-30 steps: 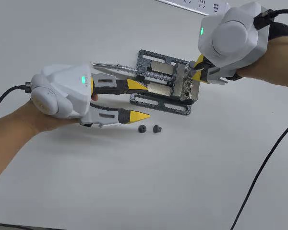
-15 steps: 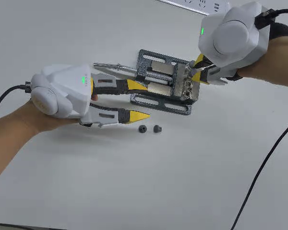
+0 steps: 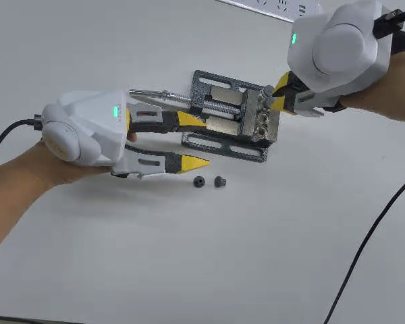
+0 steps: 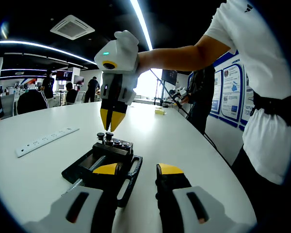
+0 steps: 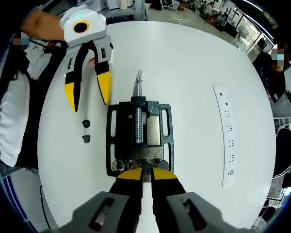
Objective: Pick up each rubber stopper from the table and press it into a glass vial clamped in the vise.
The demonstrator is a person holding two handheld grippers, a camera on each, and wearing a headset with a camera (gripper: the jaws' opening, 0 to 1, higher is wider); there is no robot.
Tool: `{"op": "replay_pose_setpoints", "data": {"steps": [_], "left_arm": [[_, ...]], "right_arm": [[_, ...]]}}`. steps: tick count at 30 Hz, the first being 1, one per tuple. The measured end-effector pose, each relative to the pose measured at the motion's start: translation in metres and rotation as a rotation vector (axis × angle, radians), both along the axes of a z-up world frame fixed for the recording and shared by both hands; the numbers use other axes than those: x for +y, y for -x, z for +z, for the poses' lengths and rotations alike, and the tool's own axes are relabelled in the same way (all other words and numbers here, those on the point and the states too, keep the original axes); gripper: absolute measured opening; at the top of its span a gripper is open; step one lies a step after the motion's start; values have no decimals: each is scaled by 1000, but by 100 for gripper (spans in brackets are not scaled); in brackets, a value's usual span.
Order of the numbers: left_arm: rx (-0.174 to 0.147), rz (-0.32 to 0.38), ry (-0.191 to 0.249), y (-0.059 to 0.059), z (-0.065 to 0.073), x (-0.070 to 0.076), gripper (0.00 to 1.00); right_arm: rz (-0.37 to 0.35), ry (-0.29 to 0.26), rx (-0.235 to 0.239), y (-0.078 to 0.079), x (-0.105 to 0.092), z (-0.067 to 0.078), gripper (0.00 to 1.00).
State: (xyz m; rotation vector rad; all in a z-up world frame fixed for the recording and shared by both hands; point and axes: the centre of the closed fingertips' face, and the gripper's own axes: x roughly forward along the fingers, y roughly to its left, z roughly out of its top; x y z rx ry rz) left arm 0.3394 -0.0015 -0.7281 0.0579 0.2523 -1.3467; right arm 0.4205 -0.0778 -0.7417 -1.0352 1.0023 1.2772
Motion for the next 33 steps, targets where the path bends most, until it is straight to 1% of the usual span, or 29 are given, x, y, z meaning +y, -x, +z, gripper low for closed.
{"op": "replay_pose_setpoints", "data": {"steps": [6, 9, 25, 33], "left_arm": [[1, -1, -1, 1, 0, 0, 28], [1, 0, -2, 1, 0, 1, 28], [-1, 1, -2, 1, 0, 0, 28], [-1, 1, -5, 1, 0, 2, 27]], "right_arm": [[1, 0, 2, 0, 1, -4, 3], [-1, -5, -4, -2, 2, -4, 2], [9, 1, -2, -3, 3, -5, 1], [7, -7, -1, -4, 3, -5, 1]]}}
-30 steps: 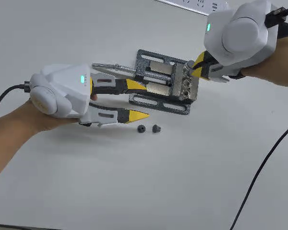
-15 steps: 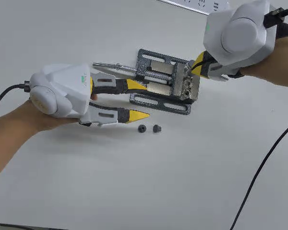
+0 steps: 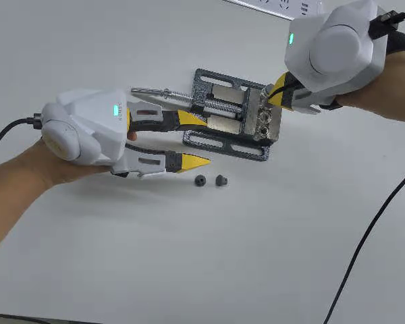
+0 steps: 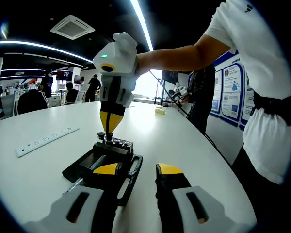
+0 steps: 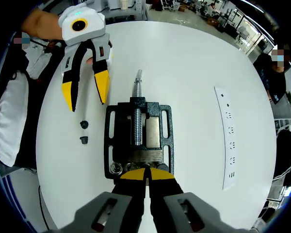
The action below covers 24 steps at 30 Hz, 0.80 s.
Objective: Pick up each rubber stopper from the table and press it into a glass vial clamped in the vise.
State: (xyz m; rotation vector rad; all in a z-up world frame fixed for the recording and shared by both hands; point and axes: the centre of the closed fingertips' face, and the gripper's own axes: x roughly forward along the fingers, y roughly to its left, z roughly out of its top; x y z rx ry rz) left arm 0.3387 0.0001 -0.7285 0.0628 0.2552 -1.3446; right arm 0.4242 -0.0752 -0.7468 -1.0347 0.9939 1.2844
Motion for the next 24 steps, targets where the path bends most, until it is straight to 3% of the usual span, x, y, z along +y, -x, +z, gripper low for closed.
{"op": "replay_pose_setpoints", "data": {"steps": [24], "left_arm": [[4, -5, -3, 1, -1, -1, 26]], "right_arm": [[11, 7, -5, 2, -2, 1, 3]]}}
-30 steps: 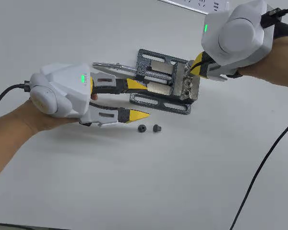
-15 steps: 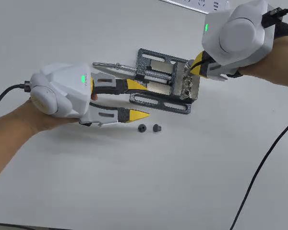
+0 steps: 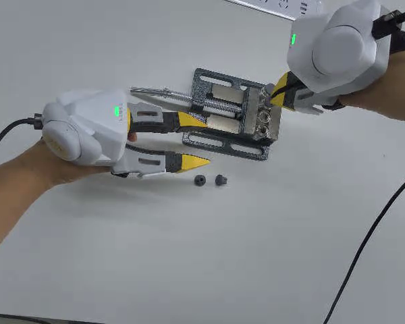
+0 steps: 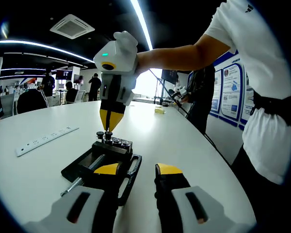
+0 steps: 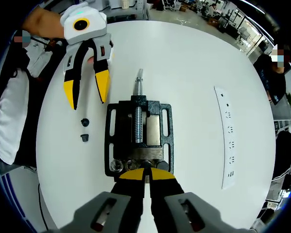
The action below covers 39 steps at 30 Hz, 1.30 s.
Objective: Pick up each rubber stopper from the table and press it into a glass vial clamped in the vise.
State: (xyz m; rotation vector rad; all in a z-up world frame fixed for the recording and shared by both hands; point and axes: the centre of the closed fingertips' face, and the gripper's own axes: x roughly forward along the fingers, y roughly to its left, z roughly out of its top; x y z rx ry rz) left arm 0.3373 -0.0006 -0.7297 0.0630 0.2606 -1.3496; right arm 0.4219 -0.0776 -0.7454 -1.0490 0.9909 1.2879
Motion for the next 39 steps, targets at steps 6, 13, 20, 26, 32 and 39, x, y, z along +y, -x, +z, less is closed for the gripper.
{"op": "replay_pose_setpoints", "data": {"steps": [6, 13, 20, 26, 32, 39], "left_arm": [[2, 0, 0, 0, 0, -1, 26], [5, 0, 1, 0, -1, 0, 26], [4, -1, 2, 0, -1, -1, 26], [4, 0, 1, 0, -1, -1, 26], [5, -2, 1, -1, -1, -1, 25], [4, -3, 0, -1, -1, -2, 25]], "right_arm": [[5, -3, -1, -1, 1, 0, 5], [14, -2, 4, 0, 2, -1, 5], [13, -1, 8, 0, 2, -1, 5], [25, 5, 2, 1, 1, -2, 5], [28, 5, -2, 1, 1, -1, 5], [25, 2, 3, 1, 1, -1, 3]]}}
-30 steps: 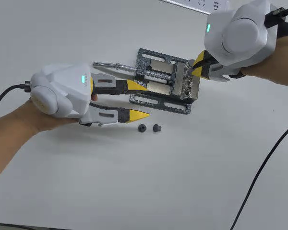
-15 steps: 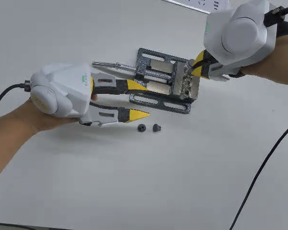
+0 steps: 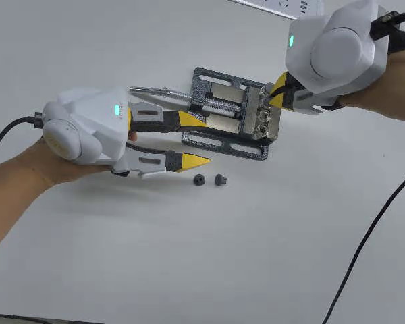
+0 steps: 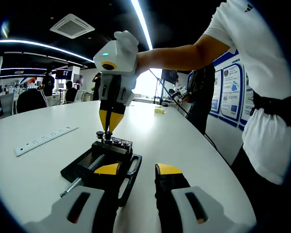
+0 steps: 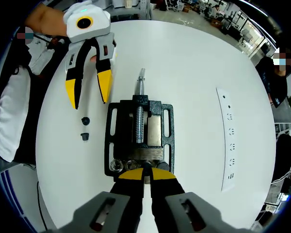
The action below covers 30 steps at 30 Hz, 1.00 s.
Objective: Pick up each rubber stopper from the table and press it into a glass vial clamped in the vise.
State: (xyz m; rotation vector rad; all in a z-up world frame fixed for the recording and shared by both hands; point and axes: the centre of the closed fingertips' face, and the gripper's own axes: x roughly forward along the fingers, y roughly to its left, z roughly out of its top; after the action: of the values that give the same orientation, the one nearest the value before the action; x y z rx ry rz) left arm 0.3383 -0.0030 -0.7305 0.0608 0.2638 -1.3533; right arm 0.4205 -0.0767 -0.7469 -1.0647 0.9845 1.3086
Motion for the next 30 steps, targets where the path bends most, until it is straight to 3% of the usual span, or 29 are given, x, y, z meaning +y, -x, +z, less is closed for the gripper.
{"op": "replay_pose_setpoints", "data": {"steps": [30], "left_arm": [[3, 4, 3, -2, -2, 1, 25]], "right_arm": [[25, 37, 0, 0, 3, -4, 4]]}}
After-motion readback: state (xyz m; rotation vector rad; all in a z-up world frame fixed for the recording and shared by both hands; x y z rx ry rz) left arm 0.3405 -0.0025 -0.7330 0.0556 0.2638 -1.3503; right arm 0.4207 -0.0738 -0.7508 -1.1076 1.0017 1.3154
